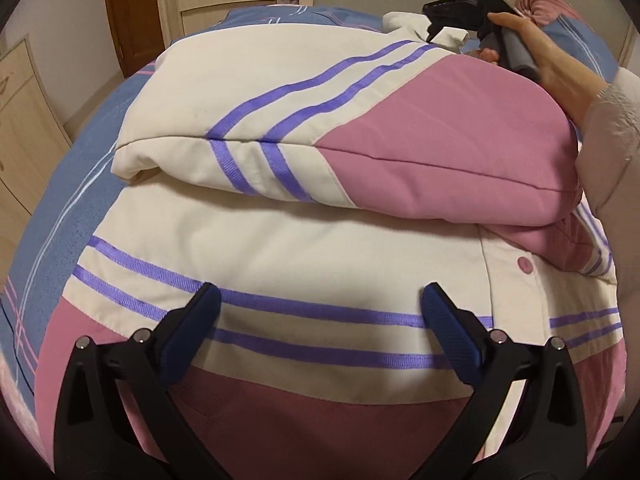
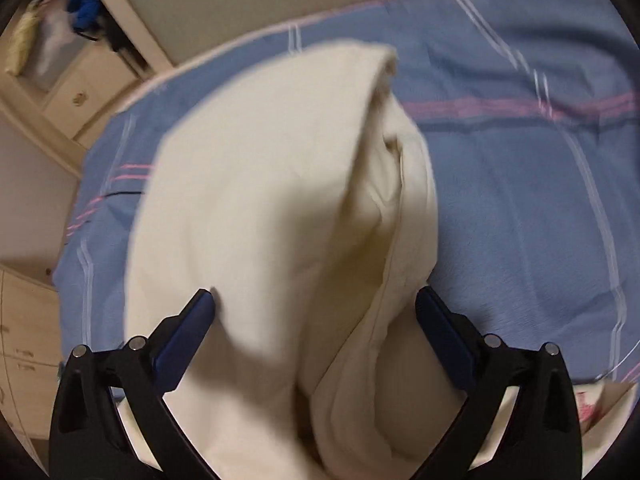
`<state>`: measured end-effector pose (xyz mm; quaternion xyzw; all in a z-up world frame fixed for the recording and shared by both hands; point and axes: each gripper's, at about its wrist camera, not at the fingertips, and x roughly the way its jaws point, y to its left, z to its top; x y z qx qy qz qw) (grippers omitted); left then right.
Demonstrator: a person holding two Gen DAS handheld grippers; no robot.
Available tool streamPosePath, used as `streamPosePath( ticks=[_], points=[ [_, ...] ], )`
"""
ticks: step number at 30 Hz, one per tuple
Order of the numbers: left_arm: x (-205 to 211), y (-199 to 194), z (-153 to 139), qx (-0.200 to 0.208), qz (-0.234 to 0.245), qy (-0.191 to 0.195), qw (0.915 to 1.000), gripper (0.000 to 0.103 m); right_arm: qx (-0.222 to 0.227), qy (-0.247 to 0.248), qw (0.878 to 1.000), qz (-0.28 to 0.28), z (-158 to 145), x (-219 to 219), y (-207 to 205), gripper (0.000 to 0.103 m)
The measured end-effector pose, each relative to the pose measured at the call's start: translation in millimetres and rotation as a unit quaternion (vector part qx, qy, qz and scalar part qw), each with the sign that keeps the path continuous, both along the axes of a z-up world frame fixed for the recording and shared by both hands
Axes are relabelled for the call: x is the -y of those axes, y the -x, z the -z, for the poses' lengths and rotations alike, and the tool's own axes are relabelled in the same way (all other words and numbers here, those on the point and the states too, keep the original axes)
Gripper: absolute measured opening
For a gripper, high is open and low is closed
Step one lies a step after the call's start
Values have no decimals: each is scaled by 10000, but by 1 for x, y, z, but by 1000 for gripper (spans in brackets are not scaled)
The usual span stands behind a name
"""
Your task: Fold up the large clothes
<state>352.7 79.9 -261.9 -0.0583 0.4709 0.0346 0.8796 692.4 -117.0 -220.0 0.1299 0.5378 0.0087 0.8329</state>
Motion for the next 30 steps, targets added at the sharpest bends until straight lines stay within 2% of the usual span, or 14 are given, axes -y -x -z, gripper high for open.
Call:
streamPosePath(
  ticks=[1,4,5,7,10,13,17,19,21,23,25,27,29,30],
  points=[
    [0,0,0,6,-5,-12,10000,101,134,-3,9999,-1,-3,-1,2,94],
    [-4,4,-1,31,-53,66,10000,101,471,-93,9988,-73,-21,0,13,24],
    [-4,5,-2,33,-57,79,9999,101,666,-229,9975,-44,-32,2,20,12],
    [-6,5,-2,40,-53,115,9999,101,1207,-555,9910,-134,-58,6,39,7],
    [-11,4,-3,69,-45,285,9996,101,2016,-702,9737,-800,-101,1,90,6],
    [-19,8,-5,109,-54,523,9986,101,2561,-976,9486,-1583,-134,2,172,5],
    [-30,9,-7,186,-156,926,9954,101,2676,-782,9251,-2579,-135,0,287,5],
    [-32,10,-8,208,-184,1075,9938,101,2276,-690,9257,-2940,-108,0,325,5],
    [-39,13,-9,252,-230,1278,9912,101,1937,-259,9282,-3165,-79,-1,352,5],
    [-51,17,-10,312,-353,1593,9861,101,1588,221,9372,-3097,-49,7,364,6],
    [-58,18,-10,336,-373,1777,9828,101,1493,58,9458,-2882,-43,22,364,9],
    [-61,22,-13,368,-370,1794,9824,101,1542,-140,9573,-2442,-52,35,361,25],
    [-58,22,-15,316,-115,1607,9864,101,1635,-365,9609,-2206,-69,43,363,72],
    [-56,23,-15,295,-32,1502,9882,101,1803,-458,9590,-2137,-78,45,366,79]
  ],
)
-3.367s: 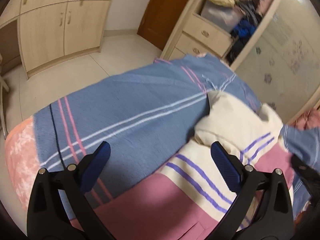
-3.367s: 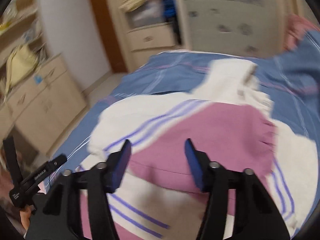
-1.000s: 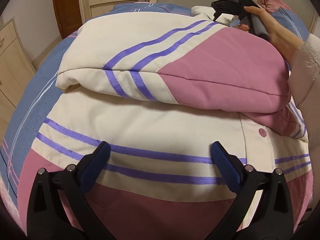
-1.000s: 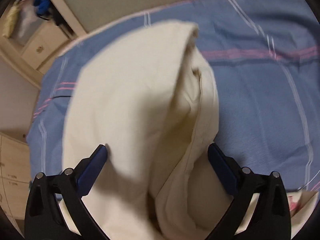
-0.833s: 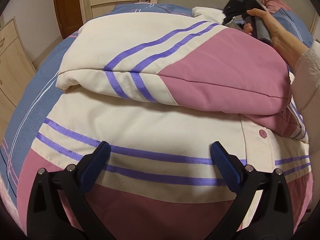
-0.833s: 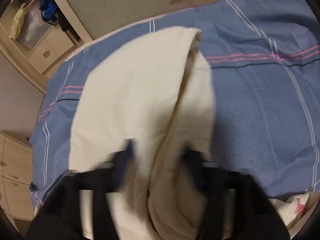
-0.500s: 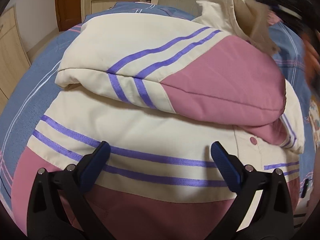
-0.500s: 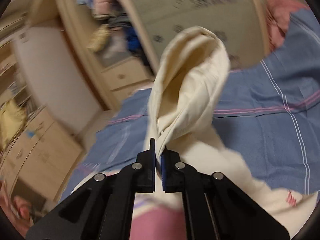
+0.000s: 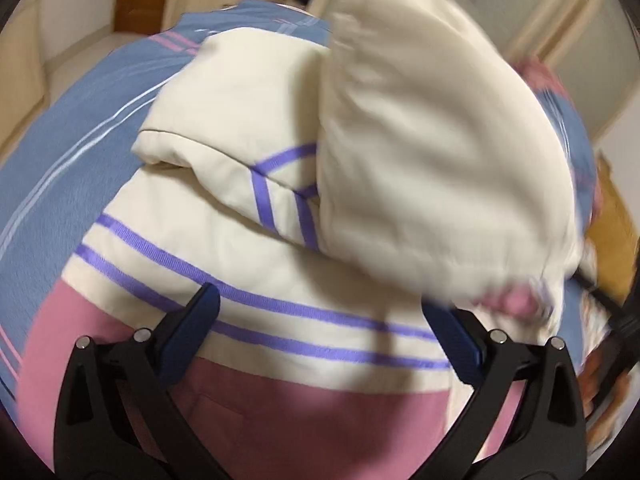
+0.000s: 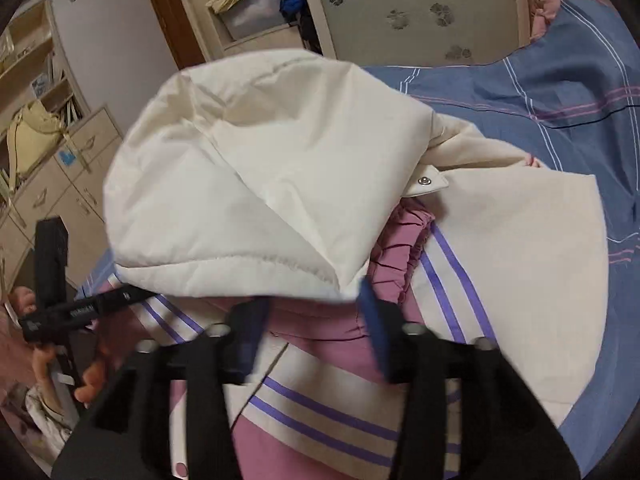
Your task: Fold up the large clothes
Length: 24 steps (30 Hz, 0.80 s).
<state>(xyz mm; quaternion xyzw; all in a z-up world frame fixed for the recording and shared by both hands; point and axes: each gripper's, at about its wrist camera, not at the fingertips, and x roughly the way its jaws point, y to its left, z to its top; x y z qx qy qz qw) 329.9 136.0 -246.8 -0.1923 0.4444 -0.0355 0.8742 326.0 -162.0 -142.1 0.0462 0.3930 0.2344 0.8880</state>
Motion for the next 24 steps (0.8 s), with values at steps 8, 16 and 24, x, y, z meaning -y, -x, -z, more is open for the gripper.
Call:
streamPosePath(
  ticks=[8,16,24],
  points=[
    [0,21,-26,760,19,216,9969,101,1140,24,9924,-467,-62,-50,24,90],
    [-19,24,-27,758,-602,670,9930,101,141,974,9925,-727,-1,-139,-94,94],
    [-55,35,-23,850,-1287,1000,9830,101,-484,1620,9792,-1125,73,-177,-89,96]
  ],
)
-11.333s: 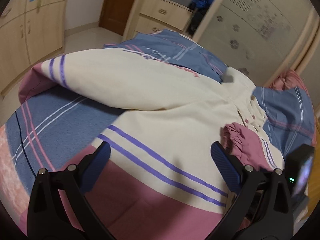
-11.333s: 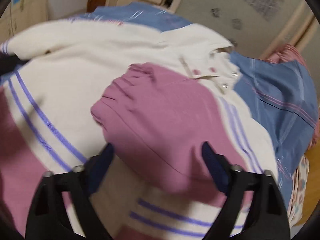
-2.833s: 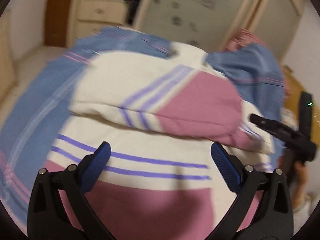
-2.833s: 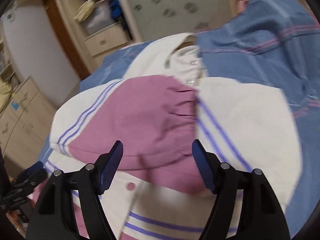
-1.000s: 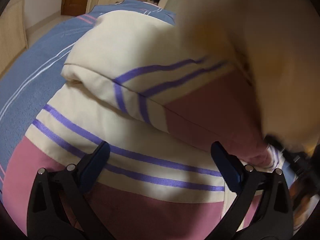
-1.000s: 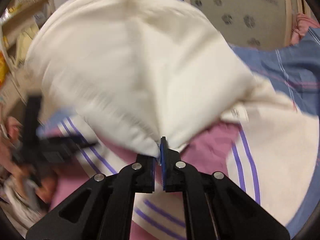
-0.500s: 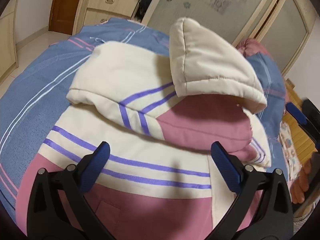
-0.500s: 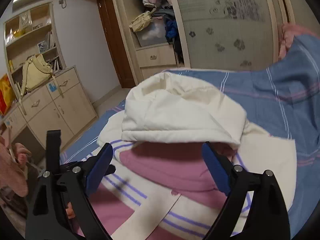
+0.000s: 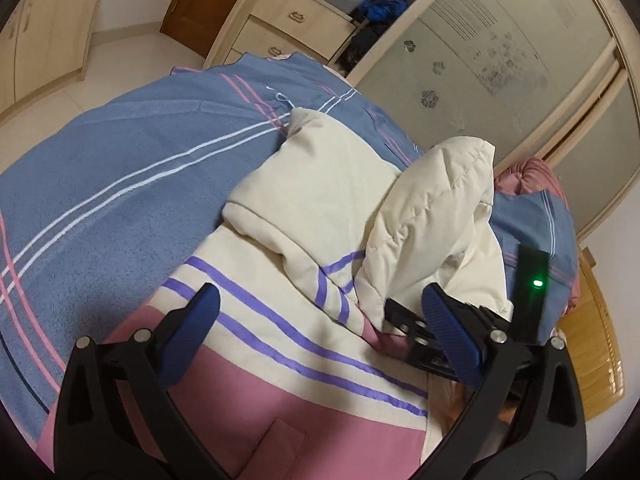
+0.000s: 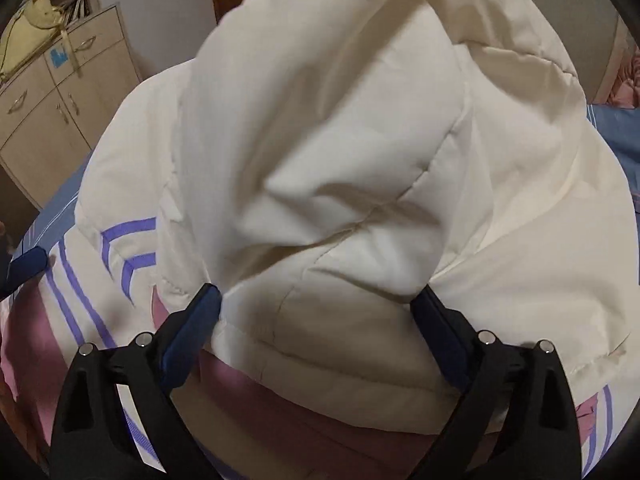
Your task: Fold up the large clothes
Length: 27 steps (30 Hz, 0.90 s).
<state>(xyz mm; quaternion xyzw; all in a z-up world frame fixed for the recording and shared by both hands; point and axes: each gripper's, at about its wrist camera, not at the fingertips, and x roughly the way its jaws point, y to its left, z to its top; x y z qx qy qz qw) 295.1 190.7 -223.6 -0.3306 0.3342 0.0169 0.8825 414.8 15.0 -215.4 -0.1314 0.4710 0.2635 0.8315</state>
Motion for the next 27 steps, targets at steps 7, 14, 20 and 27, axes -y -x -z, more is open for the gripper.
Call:
streamPosePath(
  ticks=[7,14,20,27],
  points=[
    [3,-9,4,-221,27,-258,9994,101,801,-1440,9841,666,-97,33,-19,94],
    [24,-20,0,-421,162,-1066,9933,101,116,-1720,9762,1319,-72,-4,-143,94],
    [27,-20,3,-488,204,-1195,9914,101,390,-29,9937,1054,4,-78,-139,102],
    [26,-21,4,-492,240,-1144,9919,101,721,-1560,9780,1183,-60,2,-75,90]
  ],
)
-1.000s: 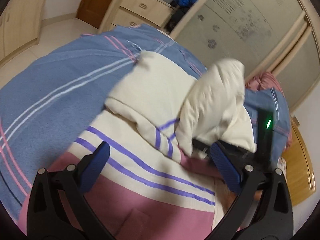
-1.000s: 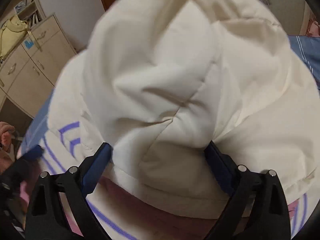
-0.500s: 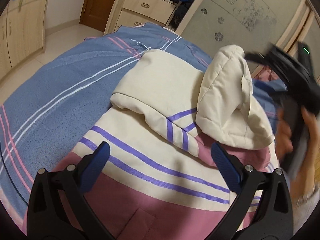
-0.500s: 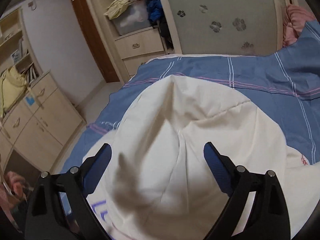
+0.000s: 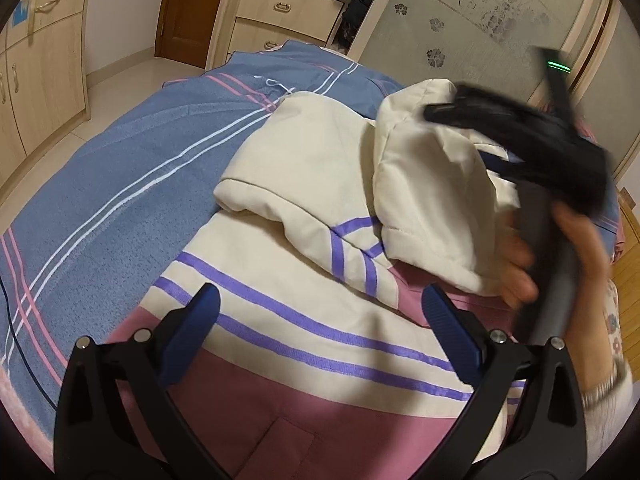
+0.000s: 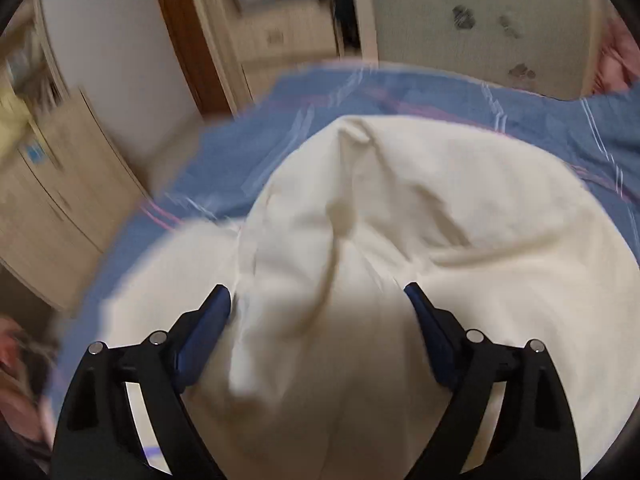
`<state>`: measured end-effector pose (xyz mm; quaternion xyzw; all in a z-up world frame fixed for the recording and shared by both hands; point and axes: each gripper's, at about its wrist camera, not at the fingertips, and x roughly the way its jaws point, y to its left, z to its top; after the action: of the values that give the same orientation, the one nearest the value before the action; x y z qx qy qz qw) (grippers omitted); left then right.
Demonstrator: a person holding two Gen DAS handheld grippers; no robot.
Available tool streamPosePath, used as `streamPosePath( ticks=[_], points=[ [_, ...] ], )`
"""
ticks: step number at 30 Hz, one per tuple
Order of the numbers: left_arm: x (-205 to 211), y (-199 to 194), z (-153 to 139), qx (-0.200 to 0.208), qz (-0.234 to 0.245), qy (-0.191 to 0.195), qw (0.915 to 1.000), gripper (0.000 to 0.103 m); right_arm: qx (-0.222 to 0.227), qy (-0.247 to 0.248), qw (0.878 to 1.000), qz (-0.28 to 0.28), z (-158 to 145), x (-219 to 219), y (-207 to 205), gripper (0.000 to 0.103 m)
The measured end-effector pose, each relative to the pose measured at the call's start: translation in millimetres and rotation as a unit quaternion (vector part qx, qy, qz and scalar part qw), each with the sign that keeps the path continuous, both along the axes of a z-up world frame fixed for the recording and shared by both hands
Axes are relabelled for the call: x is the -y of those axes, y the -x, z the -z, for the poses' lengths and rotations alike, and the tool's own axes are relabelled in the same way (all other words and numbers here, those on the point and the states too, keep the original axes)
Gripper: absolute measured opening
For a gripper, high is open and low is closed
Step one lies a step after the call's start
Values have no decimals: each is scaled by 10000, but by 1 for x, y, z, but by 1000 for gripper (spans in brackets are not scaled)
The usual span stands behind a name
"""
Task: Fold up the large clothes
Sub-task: 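Lay the hood down onto the sleeves and open the right tool, then grasp the pink hem with both tools and lift it toward the hood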
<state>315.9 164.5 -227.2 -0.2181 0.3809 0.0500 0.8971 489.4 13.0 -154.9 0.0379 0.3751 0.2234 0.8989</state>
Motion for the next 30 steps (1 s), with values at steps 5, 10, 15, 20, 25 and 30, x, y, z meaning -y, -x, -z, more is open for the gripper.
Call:
streamPosePath(
  ticks=[5,10,15,20,25,30],
  points=[
    [-1,2,-1,94,56,130,9999,101,178,655,9927,993,-2,71,59,90],
    [19,0,-5,239,498,314,9980,101,-432,1403,9865,732,44,93,81,89],
    [62,8,-23,751,1590,401,9836,101,-4,342,9932,1110,4,166,181,91],
    [137,-19,36,-871,2311,-653,9668,94,-562,266,9864,1520,32,236,263,91],
    [154,-4,34,-734,2141,-1321,9651,91,-1046,115,9816,1596,68,261,312,91],
    [144,54,28,-802,1964,-1367,9676,91,-948,303,9857,1357,77,249,325,91]
  ],
)
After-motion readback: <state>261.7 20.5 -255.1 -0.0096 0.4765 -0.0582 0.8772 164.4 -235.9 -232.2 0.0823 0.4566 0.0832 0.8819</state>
